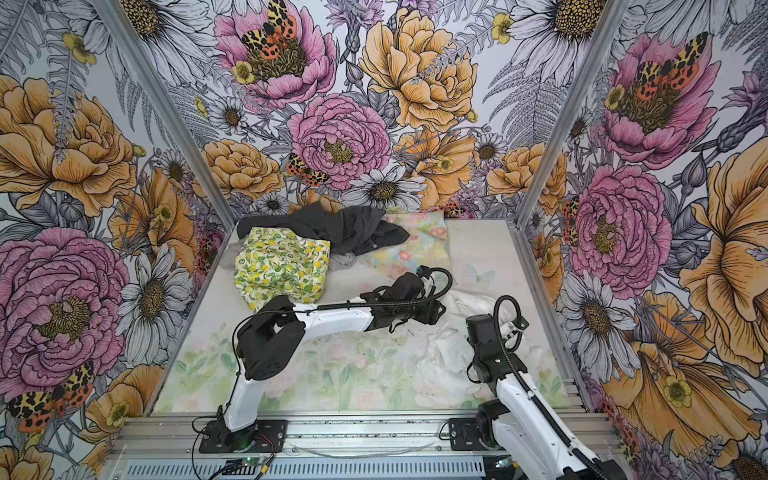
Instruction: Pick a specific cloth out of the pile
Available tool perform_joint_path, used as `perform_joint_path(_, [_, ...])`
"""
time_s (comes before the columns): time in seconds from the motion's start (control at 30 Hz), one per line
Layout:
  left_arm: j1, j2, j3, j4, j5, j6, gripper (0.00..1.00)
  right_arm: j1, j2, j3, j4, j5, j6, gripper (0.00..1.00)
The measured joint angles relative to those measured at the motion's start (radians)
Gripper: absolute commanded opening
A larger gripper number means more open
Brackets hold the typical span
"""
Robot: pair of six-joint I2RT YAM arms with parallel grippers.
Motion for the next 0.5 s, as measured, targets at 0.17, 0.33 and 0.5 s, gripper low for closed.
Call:
perform_joint_path(0.17, [0.005, 0.004, 0.006, 0.002, 0.004, -0.003, 0.74, -0.064, 0.037, 0.001, 0.001, -0.002, 0.004, 0.0])
perform_joint_path(0.33, [0.03, -0.014, 0.002, 0.003, 0.004, -0.003, 0.74, -0.097, 0.116, 0.019, 0.003, 0.003, 0.021, 0.0])
perform_joint_path(0.5, [0.066, -0.087, -0.039, 0.021, 0.003, -0.003, 0.74, -0.104, 0.187, 0.051, 0.005, 0.007, 0.034, 0.0])
